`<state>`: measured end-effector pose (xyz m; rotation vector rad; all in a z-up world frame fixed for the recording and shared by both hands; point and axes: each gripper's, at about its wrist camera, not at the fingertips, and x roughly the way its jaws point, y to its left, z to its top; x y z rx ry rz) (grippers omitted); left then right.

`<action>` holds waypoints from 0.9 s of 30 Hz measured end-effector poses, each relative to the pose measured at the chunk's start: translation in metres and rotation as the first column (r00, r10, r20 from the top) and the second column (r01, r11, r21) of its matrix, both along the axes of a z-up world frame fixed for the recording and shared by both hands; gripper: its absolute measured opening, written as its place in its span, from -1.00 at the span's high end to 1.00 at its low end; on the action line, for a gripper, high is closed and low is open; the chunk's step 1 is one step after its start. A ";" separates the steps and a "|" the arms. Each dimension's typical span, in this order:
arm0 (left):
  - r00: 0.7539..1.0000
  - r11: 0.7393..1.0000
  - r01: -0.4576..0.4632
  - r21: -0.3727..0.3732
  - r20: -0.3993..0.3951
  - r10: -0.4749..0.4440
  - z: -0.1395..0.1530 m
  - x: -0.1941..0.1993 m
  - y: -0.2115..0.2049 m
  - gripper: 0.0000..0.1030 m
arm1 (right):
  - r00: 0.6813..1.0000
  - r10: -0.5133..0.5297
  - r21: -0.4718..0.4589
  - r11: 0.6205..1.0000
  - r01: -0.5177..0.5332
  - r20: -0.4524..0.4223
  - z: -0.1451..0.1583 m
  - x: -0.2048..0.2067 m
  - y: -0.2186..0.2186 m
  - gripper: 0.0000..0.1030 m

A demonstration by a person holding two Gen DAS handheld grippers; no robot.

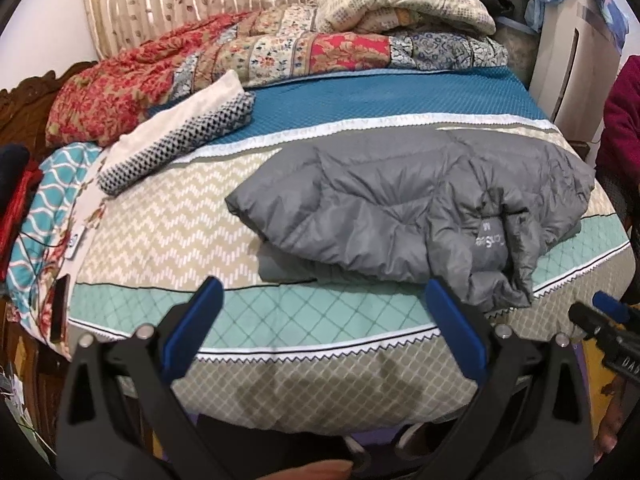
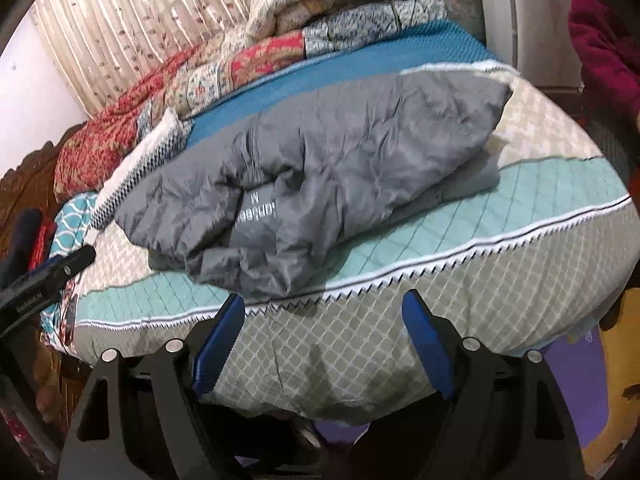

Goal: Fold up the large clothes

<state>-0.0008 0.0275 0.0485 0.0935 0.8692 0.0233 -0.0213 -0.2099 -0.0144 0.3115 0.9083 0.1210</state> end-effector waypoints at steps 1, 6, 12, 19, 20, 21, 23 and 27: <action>1.000 1.000 0.000 -0.005 -0.002 0.000 0.001 -0.001 -0.001 -0.89 | 1.000 -0.003 0.002 1.000 0.003 0.010 0.004 -0.001 -0.001 -0.48; 1.000 1.000 -0.015 -0.020 -0.010 0.015 0.004 -0.004 -0.002 -0.89 | 0.997 -0.015 0.023 1.000 0.013 0.070 0.018 -0.014 -0.004 -0.48; 0.999 0.999 -0.031 -0.027 0.011 0.031 0.010 -0.018 0.001 -0.89 | 0.998 0.001 0.021 1.000 -0.002 0.063 0.018 -0.024 0.002 -0.48; 0.998 0.999 -0.033 -0.028 0.046 0.035 0.020 -0.033 0.003 -0.89 | 0.995 0.000 0.013 1.000 -0.001 0.103 0.029 -0.035 0.005 -0.48; 0.998 0.999 -0.032 -0.027 0.050 0.033 0.021 -0.035 0.003 -0.89 | 0.994 -0.001 0.011 1.000 0.000 0.108 0.031 -0.037 0.004 -0.48; 0.998 0.999 -0.035 -0.025 0.054 0.036 0.022 -0.037 0.003 -0.89 | 0.994 -0.003 0.012 1.000 0.002 0.111 0.032 -0.038 0.003 -0.48; 0.997 0.999 -0.038 -0.026 0.062 0.040 0.024 -0.040 0.003 -0.89 | 0.993 -0.007 0.011 1.000 0.005 0.121 0.035 -0.039 0.002 -0.48; 0.996 0.998 -0.048 -0.033 0.077 0.050 0.027 -0.044 0.005 -0.89 | 0.990 -0.010 0.008 1.000 0.009 0.138 0.040 -0.042 -0.001 -0.48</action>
